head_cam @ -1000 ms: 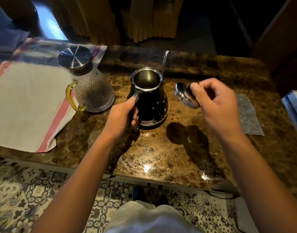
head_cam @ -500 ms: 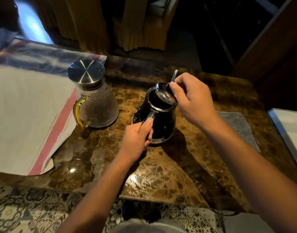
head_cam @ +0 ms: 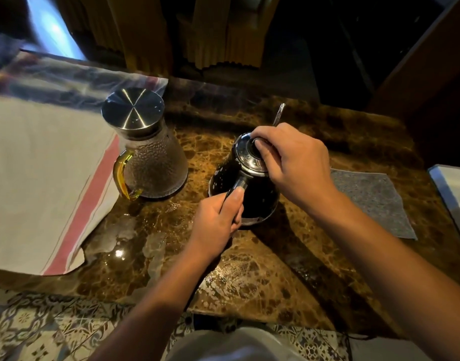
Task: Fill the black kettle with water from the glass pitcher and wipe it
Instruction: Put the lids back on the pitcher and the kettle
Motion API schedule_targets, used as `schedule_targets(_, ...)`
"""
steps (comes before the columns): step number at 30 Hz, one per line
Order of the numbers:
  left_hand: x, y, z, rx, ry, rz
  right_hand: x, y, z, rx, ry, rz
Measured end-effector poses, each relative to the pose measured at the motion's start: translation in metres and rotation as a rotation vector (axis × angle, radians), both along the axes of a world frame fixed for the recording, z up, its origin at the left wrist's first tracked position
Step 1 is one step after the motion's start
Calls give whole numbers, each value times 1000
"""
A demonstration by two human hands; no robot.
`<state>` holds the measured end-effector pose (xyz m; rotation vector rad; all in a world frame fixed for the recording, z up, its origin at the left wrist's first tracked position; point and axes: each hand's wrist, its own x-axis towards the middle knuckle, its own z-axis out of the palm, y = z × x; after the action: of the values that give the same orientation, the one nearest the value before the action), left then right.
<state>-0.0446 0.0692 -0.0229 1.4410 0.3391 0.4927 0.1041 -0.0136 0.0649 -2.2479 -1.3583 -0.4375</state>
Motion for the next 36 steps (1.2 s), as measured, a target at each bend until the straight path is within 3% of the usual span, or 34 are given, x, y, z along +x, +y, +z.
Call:
schedule_targets(8,1,-2,-3,2,-18,27,13,5,15,-144,199,35)
schedule_targets(12,3,-4,-2,16,-10,59,3,8,4,-187,-136,-29)
schedule_targets(14,3,-4,-2,18,-19,63,2,8,1,-162,-184,-31)
schedule_targets(23,2,-7,-2,8,-20,77,2,4,-5,-65,116,-43)
schedule_targets(33,0,-12,2,46,84,166,11,-3,7,-184,139,50)
schedule_targets(36,-4,-18,10,149,136,233,20,-3,11,-216,179,130)
